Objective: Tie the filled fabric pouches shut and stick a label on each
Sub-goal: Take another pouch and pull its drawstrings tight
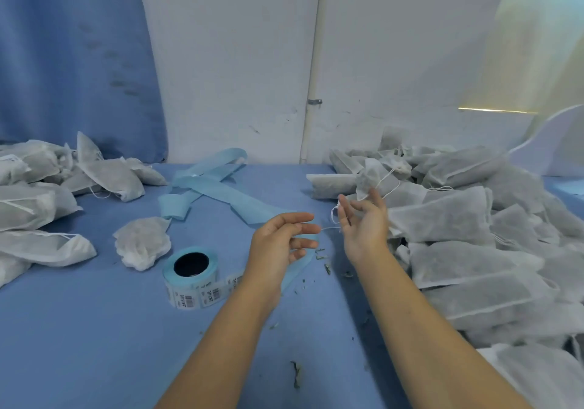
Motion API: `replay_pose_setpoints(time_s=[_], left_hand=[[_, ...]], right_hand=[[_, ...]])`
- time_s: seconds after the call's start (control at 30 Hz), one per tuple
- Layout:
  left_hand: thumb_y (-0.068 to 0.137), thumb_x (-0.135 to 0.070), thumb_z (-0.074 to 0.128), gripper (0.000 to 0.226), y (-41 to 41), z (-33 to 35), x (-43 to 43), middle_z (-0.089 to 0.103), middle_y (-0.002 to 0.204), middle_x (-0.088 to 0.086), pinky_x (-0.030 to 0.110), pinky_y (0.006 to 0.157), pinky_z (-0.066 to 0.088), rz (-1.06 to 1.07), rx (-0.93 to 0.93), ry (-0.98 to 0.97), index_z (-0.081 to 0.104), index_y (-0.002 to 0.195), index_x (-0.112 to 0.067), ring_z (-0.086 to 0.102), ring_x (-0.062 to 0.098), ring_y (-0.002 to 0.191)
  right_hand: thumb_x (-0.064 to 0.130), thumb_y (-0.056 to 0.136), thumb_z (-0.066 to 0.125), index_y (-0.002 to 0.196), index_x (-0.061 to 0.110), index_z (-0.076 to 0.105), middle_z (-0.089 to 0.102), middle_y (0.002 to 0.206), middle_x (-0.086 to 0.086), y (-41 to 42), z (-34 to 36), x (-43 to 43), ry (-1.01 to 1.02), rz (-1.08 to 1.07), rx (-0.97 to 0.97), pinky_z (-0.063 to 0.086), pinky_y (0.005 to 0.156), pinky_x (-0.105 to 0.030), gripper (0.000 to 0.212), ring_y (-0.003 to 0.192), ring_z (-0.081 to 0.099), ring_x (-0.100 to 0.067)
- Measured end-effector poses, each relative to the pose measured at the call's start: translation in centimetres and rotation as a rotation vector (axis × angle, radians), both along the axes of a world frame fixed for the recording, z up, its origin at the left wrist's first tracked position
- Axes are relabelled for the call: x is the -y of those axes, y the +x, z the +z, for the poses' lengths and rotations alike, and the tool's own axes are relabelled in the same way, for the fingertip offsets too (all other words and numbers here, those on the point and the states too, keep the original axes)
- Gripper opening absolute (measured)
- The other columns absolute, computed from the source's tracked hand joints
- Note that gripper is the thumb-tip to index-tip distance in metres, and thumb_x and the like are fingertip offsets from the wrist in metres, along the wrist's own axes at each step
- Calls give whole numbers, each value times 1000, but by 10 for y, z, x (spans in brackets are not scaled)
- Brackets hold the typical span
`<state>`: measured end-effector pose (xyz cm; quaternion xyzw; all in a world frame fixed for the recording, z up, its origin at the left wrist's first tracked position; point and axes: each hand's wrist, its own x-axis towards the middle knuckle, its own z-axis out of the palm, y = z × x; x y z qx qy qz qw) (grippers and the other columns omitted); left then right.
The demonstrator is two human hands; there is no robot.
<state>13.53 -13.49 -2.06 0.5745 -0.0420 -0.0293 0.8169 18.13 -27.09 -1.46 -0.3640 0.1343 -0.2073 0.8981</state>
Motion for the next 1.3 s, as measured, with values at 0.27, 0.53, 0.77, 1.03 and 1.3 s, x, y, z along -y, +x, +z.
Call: replay_pose_setpoints(time_s=[0.27,0.53,0.77,1.03,1.3], left_hand=[[91,-1,48,27,-4,-2,-1,74,76,0,16,55,46,14,-29,-2,70,85,-16,63,10,58],[95,-3,49,18,-21,-2,-11,68,98,1,20,55,52,94,-47,-86,60,104,-13,69,14,64],[94,-25,57,45,-41,-7,-28,64,107,7,25,49,53,153,-93,-31,43,133,-8,69,15,63],[94,-10,56,10,-50,-22,-29,68,104,8,34,65,59,291,38,138,59,103,-15,69,17,85],[88,-8,55,17,-56,-17,-31,59,76,-16,3,59,41,654,173,158,56,86,-25,54,-11,64]], right_hand=[[-16,90,36,139,4,45,58,120,-5,-9,3,2,32,36,-30,42,52,-12,54,80,63,-8],[6,92,48,103,11,72,73,90,6,-59,-3,-31,-201,179,59,43,58,-13,27,61,59,-6],[13,94,44,55,17,73,75,78,-1,-97,-24,-57,-537,215,-65,39,54,-22,49,43,46,-8],[15,93,48,64,10,73,62,55,-5,-102,-39,-61,-658,112,-146,39,47,-15,39,42,44,-8],[16,96,45,78,19,68,62,67,11,-98,-46,-54,-700,-105,-175,37,49,-12,28,51,47,-4]])
